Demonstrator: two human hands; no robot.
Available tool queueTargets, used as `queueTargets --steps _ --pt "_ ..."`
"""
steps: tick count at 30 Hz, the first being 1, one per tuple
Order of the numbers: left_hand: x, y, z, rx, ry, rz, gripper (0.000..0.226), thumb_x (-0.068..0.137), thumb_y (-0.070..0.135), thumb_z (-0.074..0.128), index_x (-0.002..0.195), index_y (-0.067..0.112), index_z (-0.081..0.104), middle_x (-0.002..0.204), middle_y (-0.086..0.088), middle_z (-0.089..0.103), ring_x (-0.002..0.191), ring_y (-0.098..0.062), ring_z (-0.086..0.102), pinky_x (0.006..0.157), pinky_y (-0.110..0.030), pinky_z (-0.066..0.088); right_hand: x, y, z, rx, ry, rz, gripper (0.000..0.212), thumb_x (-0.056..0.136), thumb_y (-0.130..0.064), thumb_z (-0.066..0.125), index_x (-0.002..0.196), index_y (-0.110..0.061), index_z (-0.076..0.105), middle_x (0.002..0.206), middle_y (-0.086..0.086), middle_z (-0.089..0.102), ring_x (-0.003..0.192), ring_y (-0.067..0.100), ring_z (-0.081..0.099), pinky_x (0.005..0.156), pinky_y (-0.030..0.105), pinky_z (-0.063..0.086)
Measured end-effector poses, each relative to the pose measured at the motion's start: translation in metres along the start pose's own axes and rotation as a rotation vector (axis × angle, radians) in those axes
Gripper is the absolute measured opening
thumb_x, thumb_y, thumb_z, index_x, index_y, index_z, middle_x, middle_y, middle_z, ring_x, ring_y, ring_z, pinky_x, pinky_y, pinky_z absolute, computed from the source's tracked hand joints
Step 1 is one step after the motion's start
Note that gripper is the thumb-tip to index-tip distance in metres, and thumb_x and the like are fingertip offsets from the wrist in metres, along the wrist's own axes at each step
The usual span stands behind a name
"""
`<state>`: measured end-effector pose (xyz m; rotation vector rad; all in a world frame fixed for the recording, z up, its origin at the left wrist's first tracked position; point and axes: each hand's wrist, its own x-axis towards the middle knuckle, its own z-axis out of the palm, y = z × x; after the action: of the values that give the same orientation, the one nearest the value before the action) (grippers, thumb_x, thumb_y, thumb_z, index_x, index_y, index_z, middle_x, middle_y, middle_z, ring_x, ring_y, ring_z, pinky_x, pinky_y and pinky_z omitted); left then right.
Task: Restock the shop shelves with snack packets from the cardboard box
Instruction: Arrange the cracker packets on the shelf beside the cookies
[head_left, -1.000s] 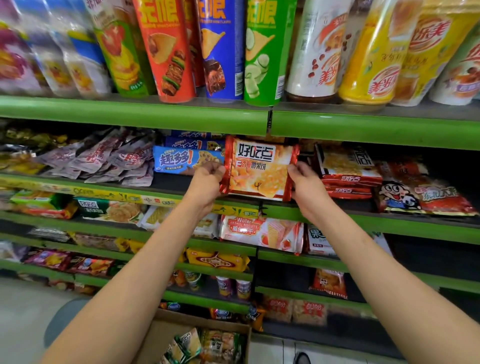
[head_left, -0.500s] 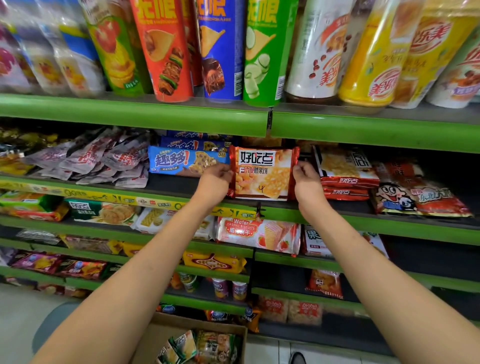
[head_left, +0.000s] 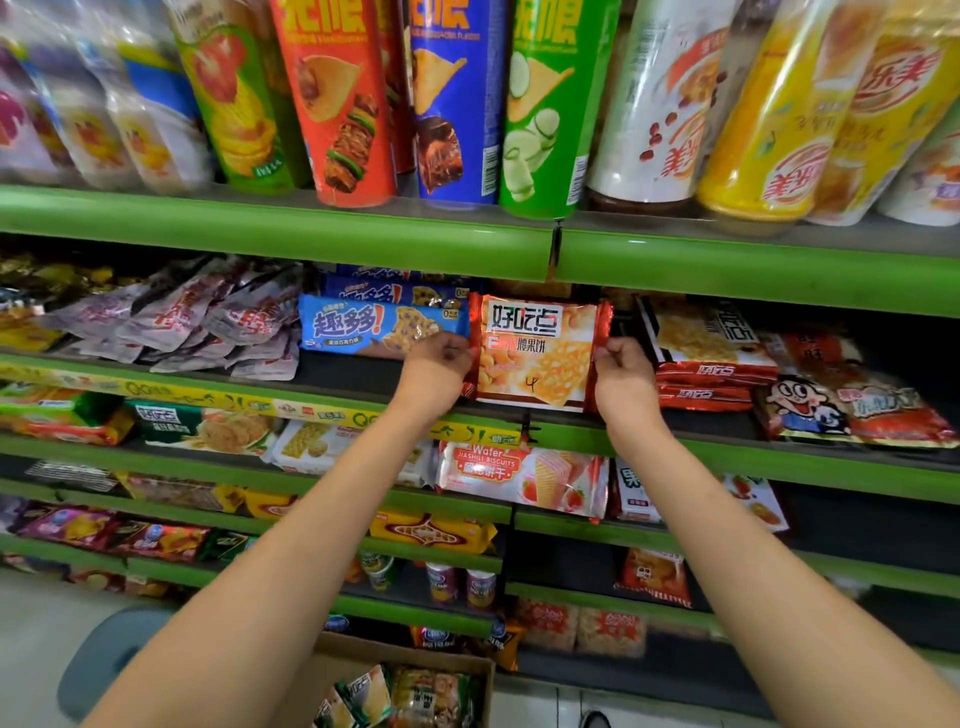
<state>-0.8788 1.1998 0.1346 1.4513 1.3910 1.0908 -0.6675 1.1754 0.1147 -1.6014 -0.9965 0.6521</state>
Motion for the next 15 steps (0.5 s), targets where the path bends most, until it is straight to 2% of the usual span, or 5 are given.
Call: queueTargets --steps 3,6,9,13,15 --pt "-0.003 0.0 0.0 0.026 0.039 0.018 0.006 0.095 0.004 0.058 0.097 0.009 0.061 0.077 0.0 0.058 0.066 -0.012 0.055 0.058 -0.019 0.042 -0.005 -0.005 0.001 -0.072 0.013 -0.002 0.011 0.104 -0.02 0.041 0.107 -0.02 0.052 0.103 -0.006 0.06 0.082 0.008 0.055 0.066 0.025 0.039" --pt "-0.007 0.002 0.0 0.001 0.084 0.011 0.014 0.096 -0.002 0.052 0.098 0.011 0.056 0.08 -0.006 0.058 0.049 -0.007 0.058 0.051 -0.021 0.048 -0.012 -0.012 0.003 -0.193 0.053 -0.059 0.017 0.103 -0.018 0.041 0.111 -0.012 0.054 0.111 0.003 0.065 0.092 0.022 0.061 0.076 0.033 0.048" --pt "-0.015 0.003 0.002 0.009 0.105 0.049 0.025 0.095 -0.003 0.048 0.093 0.022 0.05 0.084 -0.008 0.059 0.063 -0.023 0.061 0.063 -0.037 0.052 -0.015 -0.016 0.004 -0.277 0.077 -0.105 0.019 0.103 -0.017 0.04 0.114 -0.009 0.053 0.109 0.011 0.065 0.092 0.031 0.06 0.076 0.039 0.049" --pt "-0.025 -0.001 0.004 0.145 -0.002 0.123 0.014 0.095 0.01 0.055 0.104 0.021 0.057 0.089 0.005 0.062 0.075 -0.009 0.058 0.061 -0.023 0.047 -0.016 -0.021 -0.003 -0.159 0.037 -0.029 0.018 0.103 -0.021 0.039 0.118 -0.016 0.047 0.096 0.004 0.061 0.078 0.027 0.066 0.073 0.05 0.059" --pt "-0.026 0.001 0.008 0.156 -0.058 0.116 0.027 0.096 0.015 0.058 0.122 0.015 0.057 0.096 0.006 0.061 0.085 -0.01 0.058 0.07 -0.022 0.046 -0.018 -0.02 -0.007 -0.081 0.027 -0.001 0.024 0.101 -0.024 0.042 0.124 -0.019 0.045 0.095 -0.002 0.059 0.076 0.017 0.064 0.074 0.046 0.059"
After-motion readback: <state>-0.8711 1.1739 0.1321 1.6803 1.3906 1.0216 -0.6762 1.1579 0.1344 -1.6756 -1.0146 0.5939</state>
